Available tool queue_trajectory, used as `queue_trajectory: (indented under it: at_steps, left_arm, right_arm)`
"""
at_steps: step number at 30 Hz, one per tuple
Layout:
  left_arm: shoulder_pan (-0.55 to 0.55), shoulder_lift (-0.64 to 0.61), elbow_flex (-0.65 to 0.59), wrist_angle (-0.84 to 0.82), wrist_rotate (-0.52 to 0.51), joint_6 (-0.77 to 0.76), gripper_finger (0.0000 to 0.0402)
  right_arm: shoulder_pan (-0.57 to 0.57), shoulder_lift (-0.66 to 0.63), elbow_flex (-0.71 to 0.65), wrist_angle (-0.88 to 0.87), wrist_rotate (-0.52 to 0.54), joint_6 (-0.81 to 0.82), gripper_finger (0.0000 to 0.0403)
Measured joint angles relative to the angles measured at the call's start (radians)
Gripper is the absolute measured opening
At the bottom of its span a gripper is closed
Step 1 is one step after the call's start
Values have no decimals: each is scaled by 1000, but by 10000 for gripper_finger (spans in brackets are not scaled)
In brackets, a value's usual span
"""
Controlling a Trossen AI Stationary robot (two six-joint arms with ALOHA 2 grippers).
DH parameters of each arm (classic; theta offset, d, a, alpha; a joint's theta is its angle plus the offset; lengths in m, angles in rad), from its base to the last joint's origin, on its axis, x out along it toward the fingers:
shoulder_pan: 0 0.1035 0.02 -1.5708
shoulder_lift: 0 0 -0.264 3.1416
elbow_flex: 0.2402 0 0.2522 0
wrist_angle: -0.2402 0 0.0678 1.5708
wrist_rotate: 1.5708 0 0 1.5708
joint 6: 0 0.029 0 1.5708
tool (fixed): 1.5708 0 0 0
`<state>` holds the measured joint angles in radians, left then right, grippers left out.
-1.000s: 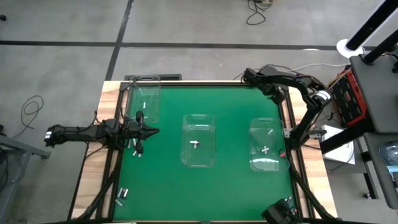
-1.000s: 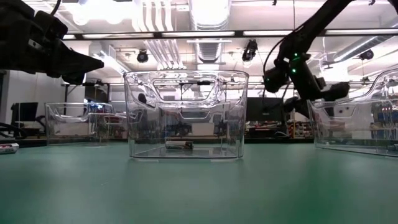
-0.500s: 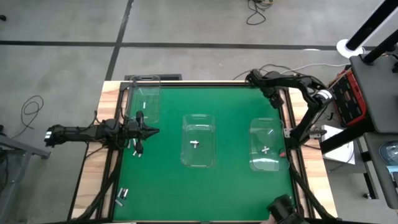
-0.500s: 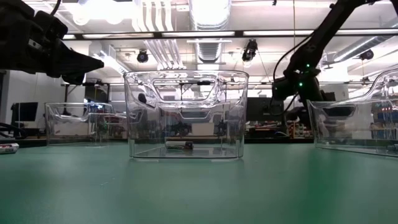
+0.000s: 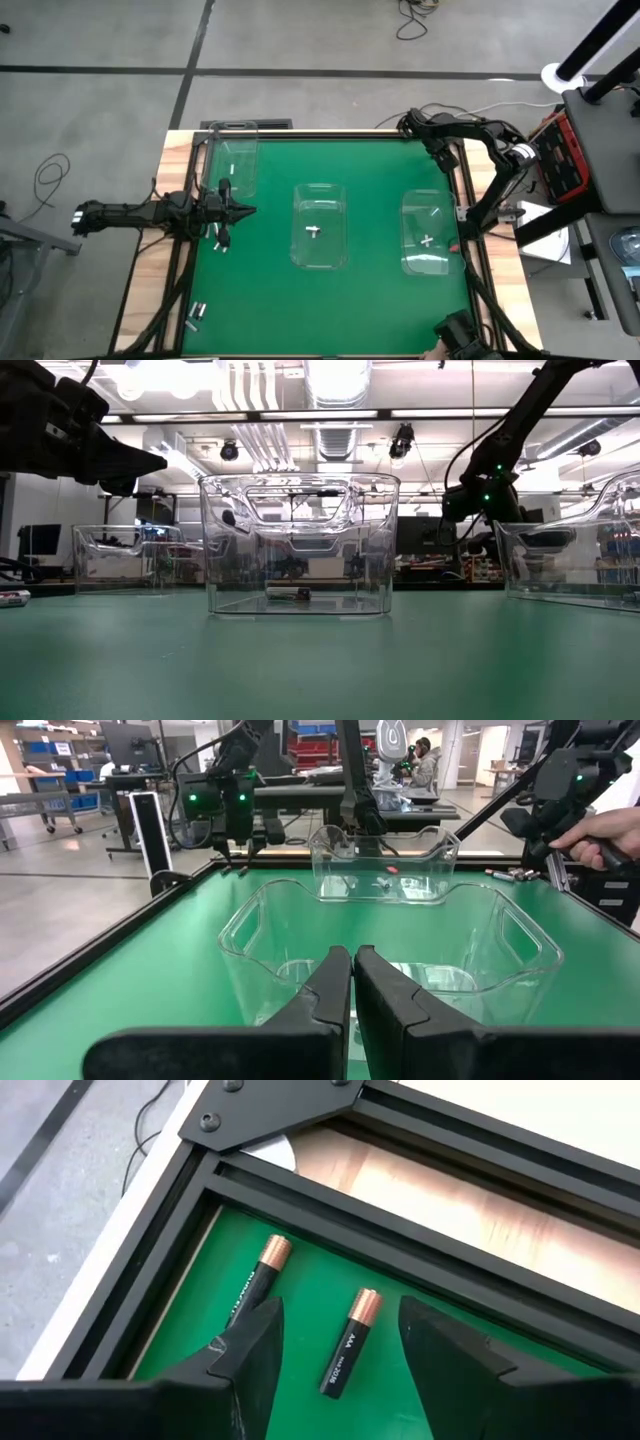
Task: Sort batteries
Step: Put the black battery into the left transparent bin
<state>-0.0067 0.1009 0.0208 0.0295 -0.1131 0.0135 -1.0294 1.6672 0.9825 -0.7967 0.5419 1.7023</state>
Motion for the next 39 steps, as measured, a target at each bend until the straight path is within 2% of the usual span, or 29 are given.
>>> queue_trajectory:
  at_steps: [9, 16, 23, 29, 36, 39]
  left_arm:
    - [0, 0, 0, 0, 0, 0, 0]
    - [0, 0, 0, 0, 0, 0, 0]
    - [0, 0, 0, 0, 0, 0, 0]
    - [0, 0, 0, 0, 0, 0, 0]
    - [0, 0, 0, 0, 0, 0, 0]
    - [0, 0, 0, 0, 0, 0, 0]
  right_arm:
    - [1, 16, -2, 4, -1, 26, 187]
    - [25, 101, 54, -61, 0, 90, 187]
    - [32, 192, 110, -49, -12, 51, 186]
    - [55, 241, 130, -59, 0, 136, 163]
    - [87, 219, 110, -80, 0, 217, 127]
    - [90, 214, 106, -95, -8, 195, 114]
